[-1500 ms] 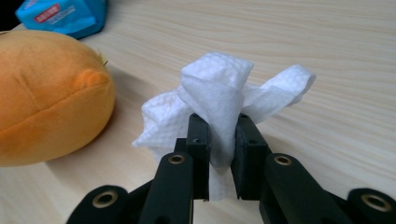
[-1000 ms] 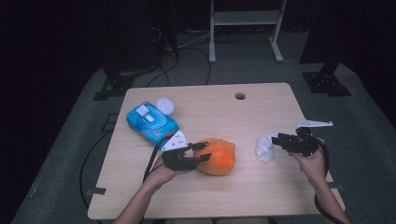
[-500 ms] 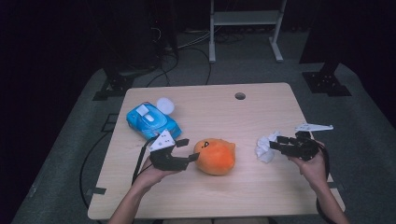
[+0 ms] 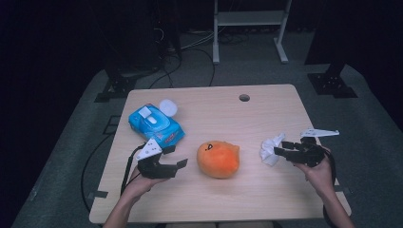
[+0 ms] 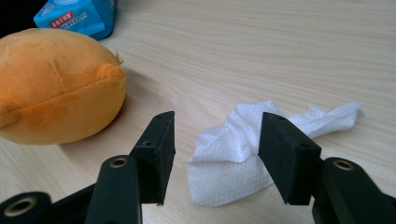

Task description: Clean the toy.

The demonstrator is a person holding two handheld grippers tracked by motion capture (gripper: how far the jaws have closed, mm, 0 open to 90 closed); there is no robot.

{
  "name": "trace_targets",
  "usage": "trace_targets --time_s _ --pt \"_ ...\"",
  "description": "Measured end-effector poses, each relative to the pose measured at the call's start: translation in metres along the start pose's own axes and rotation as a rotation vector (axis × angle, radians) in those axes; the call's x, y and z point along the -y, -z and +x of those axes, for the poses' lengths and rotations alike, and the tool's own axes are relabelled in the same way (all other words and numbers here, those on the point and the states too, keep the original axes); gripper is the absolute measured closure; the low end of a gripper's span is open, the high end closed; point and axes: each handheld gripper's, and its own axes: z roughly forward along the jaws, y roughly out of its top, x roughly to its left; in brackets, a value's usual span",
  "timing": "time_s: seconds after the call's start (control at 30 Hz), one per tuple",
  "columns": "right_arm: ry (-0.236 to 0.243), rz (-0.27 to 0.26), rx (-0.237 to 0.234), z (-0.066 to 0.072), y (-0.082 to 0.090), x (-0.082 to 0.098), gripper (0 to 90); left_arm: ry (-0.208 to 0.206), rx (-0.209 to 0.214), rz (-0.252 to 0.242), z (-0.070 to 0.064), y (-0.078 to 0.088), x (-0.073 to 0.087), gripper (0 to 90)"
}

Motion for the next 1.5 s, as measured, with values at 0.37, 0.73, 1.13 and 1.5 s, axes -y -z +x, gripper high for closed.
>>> trace_targets --time_s 0.37,0.73,1.13,1.5 --pt "0.006 0.013 -0.004 0.003 -0.003 0.002 42.9 0.021 -0.042 0.023 0.01 0.012 0.016 23.8" --pt "0.0 0.018 -0.004 0.003 -0.003 0.006 42.2 0.043 -0.074 0.053 0.017 0.018 0.033 21.7" --pt "0.006 0.018 -0.007 0.005 -0.004 0.008 41.6 0.077 -0.115 0.057 0.026 0.03 0.047 18.9" --pt "0.004 0.01 -0.012 0.007 -0.004 0.012 40.8 0.082 -0.129 0.08 0.029 0.028 0.055 15.7"
